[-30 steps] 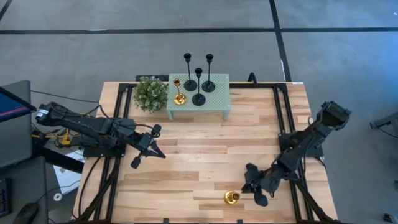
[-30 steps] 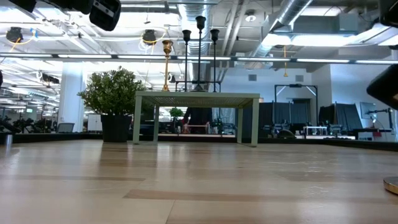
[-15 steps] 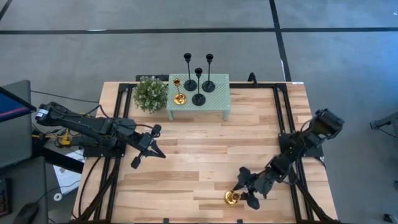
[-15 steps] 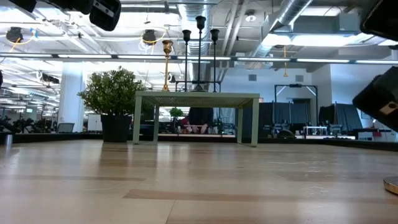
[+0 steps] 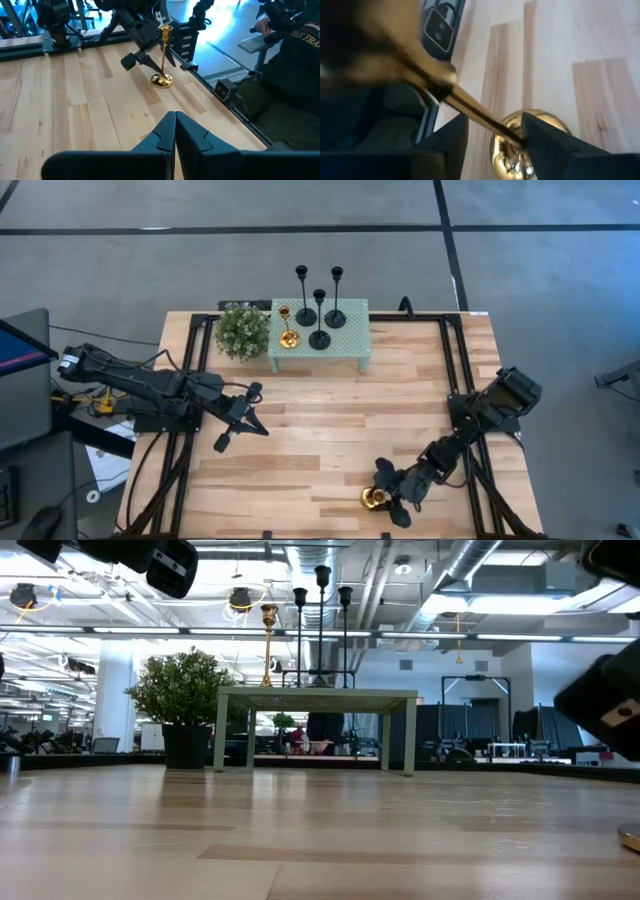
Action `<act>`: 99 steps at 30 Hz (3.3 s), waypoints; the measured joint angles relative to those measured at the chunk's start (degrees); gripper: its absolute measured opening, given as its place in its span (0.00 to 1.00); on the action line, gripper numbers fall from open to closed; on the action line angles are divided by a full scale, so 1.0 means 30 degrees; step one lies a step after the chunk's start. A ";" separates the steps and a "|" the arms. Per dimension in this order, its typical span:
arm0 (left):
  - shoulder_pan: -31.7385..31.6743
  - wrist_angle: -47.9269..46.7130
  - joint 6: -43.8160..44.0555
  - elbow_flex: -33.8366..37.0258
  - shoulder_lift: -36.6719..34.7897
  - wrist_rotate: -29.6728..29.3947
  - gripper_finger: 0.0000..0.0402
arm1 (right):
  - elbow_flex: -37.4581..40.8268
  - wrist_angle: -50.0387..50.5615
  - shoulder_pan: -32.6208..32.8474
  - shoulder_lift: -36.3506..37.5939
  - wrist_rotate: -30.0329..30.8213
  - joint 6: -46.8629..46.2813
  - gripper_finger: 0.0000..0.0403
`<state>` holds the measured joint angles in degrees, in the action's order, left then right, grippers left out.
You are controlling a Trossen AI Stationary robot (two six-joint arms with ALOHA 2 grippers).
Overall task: Pick & Place candle stick holders
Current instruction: Put the gold candle holder on the shelf
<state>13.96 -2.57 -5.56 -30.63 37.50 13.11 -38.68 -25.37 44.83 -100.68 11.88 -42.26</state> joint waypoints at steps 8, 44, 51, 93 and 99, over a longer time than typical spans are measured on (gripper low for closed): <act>0.0000 0.0015 0.0007 0.0000 0.0320 -0.0002 0.02 | -0.0230 0.0668 0.0003 0.0705 0.0069 0.0070 0.18; 0.0001 0.0045 0.0517 -0.0007 0.0276 0.0005 0.02 | -0.4693 1.1314 -1.1722 0.8632 0.1838 0.9104 0.00; 0.0000 0.0042 0.0510 -0.0007 0.0276 -0.0002 0.02 | -0.5367 1.1637 -1.5545 0.8435 -0.1283 1.1523 0.00; 0.0000 0.0026 0.0437 -0.0015 0.0269 -0.0002 0.02 | -0.6630 0.9339 -2.4768 0.5134 -0.6963 1.5251 0.00; 0.0006 0.0030 0.0437 -0.0015 0.0269 -0.0002 0.02 | -0.9023 1.1889 -2.4703 0.3506 -0.6994 1.5912 0.00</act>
<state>13.97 -2.48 -4.25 -30.68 38.30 13.10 -65.75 10.30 -29.28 -90.16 -9.10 5.48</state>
